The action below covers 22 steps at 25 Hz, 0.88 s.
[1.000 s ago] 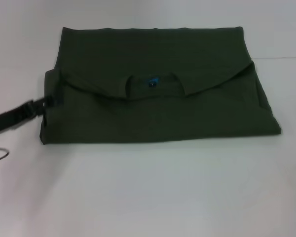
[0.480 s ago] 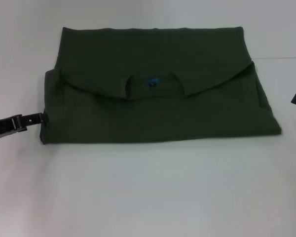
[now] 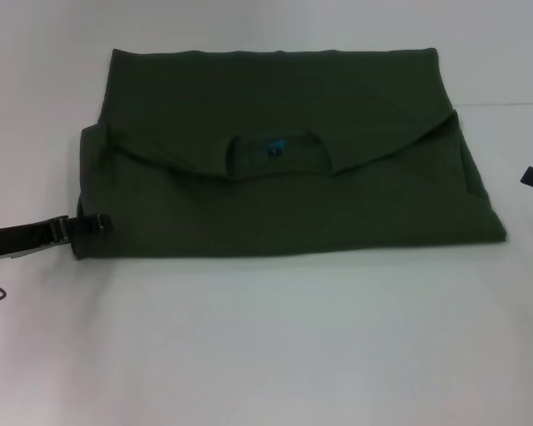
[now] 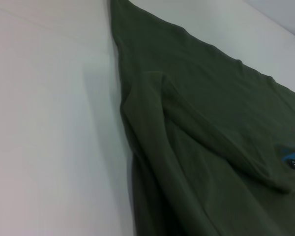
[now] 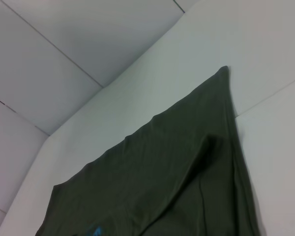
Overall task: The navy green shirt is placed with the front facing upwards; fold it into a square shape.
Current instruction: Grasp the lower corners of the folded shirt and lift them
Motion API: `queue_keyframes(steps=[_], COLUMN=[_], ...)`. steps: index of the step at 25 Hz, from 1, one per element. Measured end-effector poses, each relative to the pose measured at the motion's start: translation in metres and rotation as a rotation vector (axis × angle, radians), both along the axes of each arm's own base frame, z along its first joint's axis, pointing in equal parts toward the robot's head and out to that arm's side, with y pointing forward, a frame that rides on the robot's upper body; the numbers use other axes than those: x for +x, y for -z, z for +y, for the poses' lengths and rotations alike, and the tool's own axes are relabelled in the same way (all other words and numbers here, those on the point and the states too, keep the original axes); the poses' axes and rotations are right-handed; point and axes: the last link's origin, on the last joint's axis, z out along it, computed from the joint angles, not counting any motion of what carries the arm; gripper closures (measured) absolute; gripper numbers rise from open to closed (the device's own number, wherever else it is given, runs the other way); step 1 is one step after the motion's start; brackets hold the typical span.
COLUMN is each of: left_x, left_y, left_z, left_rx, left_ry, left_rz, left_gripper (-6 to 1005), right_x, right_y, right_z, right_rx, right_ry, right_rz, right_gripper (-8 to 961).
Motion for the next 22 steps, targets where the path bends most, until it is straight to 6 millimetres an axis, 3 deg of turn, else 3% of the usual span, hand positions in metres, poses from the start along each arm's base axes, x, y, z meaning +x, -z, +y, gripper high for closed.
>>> queue_keyframes(steps=[9,21,22], left_x=[0.008,0.007,0.006], left_y=[0.012,0.012,0.012], left_z=[0.001,0.0,0.0], left_rx=[-0.037,-0.037,-0.036], left_ry=[0.02,0.003,0.002], left_rz=[-0.01,-0.015,-0.013], left_gripper=[225,291,334], right_x=[0.002,0.003,0.003], right_y=[0.001,0.002,0.002], right_z=[0.001,0.0,0.0], right_rx=[0.005,0.004,0.004], right_ry=[0.01,0.014,0.014], right_rz=[-0.008,-0.006,-0.006], right_gripper=[33,34,34])
